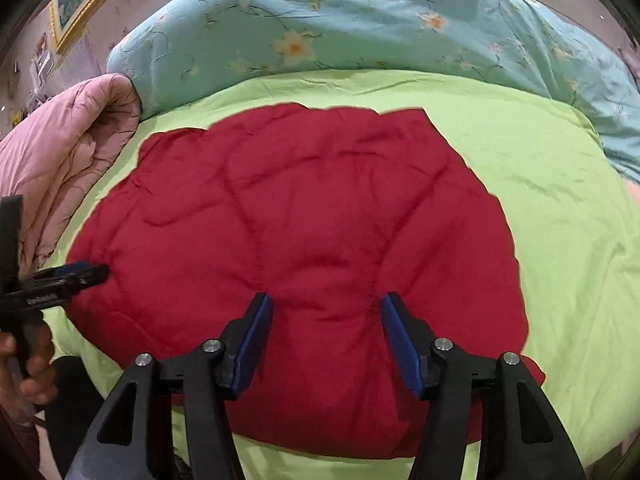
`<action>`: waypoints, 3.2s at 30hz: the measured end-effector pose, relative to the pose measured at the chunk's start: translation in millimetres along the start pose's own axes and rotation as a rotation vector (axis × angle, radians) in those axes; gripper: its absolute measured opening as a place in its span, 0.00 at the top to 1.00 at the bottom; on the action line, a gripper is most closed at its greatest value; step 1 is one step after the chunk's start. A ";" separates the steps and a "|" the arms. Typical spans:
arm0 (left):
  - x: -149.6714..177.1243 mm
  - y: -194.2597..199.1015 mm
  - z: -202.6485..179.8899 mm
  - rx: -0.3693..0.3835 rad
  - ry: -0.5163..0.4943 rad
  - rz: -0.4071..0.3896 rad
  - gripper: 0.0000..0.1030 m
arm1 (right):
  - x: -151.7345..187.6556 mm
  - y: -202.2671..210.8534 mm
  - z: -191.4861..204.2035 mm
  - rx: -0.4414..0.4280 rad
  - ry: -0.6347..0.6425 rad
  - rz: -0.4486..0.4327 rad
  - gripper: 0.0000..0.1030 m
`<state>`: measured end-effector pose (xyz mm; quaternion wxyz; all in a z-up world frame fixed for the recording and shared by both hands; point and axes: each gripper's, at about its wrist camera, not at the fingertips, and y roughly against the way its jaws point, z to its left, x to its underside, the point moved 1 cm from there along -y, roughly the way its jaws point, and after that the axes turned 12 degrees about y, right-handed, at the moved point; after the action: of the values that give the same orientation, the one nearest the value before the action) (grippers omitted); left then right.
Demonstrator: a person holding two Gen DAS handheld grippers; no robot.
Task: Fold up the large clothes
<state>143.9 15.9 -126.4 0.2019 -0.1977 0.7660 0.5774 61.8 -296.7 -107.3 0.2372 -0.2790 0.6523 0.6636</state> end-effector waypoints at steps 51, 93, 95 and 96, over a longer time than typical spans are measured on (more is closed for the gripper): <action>-111.6 -30.1 -26.0 0.021 0.031 0.012 0.13 | -100.8 -43.6 -31.1 -0.079 -0.094 0.019 0.38; 9.7 11.0 -3.9 -0.062 -0.029 -0.016 0.08 | 11.8 18.4 -0.4 0.027 -0.098 -0.013 0.34; 11.7 17.3 -5.1 -0.061 -0.025 -0.016 0.08 | 12.7 28.2 3.3 0.020 -0.089 -0.025 0.34; 14.2 22.2 -5.9 -0.058 -0.029 -0.018 0.08 | 13.6 32.1 5.4 0.022 -0.082 -0.027 0.34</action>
<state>119.6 14.9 -114.7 0.2122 -0.2020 0.7443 0.6002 29.7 -293.1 -93.1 0.2754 -0.2577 0.6456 0.6641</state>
